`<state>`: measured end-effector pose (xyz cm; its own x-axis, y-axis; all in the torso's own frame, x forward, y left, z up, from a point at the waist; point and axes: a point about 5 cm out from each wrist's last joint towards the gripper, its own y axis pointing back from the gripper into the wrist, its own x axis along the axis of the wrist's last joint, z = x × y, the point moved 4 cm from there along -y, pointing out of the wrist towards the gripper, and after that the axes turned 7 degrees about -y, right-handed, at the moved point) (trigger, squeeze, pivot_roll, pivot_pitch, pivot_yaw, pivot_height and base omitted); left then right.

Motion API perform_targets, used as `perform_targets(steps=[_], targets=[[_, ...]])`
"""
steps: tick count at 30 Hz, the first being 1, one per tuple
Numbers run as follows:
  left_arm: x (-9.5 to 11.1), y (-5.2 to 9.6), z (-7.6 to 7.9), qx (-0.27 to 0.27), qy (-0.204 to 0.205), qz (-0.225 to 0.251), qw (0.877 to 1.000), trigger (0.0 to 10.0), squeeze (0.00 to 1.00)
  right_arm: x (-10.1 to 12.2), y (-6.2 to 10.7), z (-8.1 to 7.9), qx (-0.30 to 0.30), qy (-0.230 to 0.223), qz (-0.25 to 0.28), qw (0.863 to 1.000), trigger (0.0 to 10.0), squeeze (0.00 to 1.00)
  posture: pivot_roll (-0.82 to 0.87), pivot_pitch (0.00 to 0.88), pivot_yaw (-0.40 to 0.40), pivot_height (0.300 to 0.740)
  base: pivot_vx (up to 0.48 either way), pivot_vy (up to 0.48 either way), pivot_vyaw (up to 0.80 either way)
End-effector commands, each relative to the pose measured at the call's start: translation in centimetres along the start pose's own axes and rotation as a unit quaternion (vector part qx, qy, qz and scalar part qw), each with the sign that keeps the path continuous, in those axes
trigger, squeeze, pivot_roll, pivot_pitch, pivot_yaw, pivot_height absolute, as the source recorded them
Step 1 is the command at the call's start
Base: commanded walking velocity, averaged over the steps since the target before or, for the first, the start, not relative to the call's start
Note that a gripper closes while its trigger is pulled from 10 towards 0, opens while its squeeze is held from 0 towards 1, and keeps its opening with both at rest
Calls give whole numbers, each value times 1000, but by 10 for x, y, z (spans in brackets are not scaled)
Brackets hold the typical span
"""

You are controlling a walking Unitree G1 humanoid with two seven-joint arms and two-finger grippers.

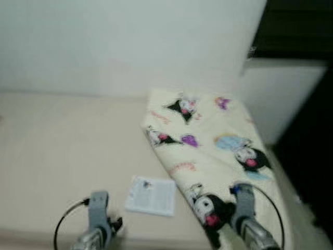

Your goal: Clean up the room

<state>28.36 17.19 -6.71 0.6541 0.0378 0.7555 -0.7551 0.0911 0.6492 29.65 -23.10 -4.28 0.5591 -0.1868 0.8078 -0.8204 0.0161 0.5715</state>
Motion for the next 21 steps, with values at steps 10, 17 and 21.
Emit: perform_targets(steps=[10, 17, 21], targets=[[16, -2, -2, 0, 5, 27, 1000, 10000, 0, 21, -3, 2, 0, -11, 32, 999, 10000, 0, -48, 40, 4, 740, 0, 0, 0], [45, -4, 0, -16, 43, 84, 995, 10000, 0, 47, -5, 6, 4, -45, 68, 997, 10000, 0, -52, 43, 6, 725, 0, 0, 0], [65, -3, -3, -35, 103, 123, 986, 10000, 0, 71, -3, 15, 3, -74, 106, 992, 10000, 0, -54, 44, 8, 710, 0, 0, 0]])
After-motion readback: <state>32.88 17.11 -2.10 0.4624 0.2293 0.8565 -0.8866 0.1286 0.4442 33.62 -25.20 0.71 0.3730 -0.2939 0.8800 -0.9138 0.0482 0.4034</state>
